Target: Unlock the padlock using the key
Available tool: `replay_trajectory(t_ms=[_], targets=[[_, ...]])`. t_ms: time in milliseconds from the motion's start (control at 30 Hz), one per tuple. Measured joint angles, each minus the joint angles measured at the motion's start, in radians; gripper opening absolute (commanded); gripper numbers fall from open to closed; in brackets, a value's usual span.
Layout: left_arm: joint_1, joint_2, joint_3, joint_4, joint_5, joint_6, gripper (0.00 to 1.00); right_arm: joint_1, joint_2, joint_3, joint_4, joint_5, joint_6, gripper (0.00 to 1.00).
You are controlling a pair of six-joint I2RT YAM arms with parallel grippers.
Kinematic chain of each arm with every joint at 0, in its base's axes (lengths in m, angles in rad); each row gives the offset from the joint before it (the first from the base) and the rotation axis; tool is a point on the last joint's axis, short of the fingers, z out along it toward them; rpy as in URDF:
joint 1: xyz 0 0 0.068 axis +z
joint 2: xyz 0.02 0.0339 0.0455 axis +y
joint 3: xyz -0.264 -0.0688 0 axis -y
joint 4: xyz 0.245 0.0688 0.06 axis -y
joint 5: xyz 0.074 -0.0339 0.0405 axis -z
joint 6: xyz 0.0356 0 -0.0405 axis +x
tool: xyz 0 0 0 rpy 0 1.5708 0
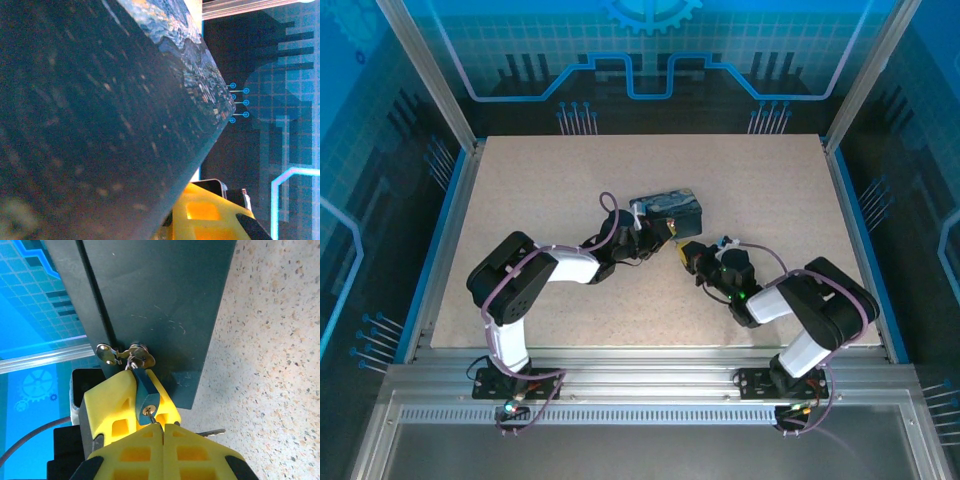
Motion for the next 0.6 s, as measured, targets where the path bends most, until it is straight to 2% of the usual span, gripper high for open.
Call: replay_trajectory(t_ms=[333,600], targets=[[0.0,0.001,0.0,0.001,-0.005,-0.006,0.0,0.002,0.014,0.006,0.014,-0.005,0.02,0.0],[0.0,0.002,-0.003,0.008,-0.003,-0.023,0.0,0.002,0.058,0.034,0.05,-0.013,0.116,0.0]])
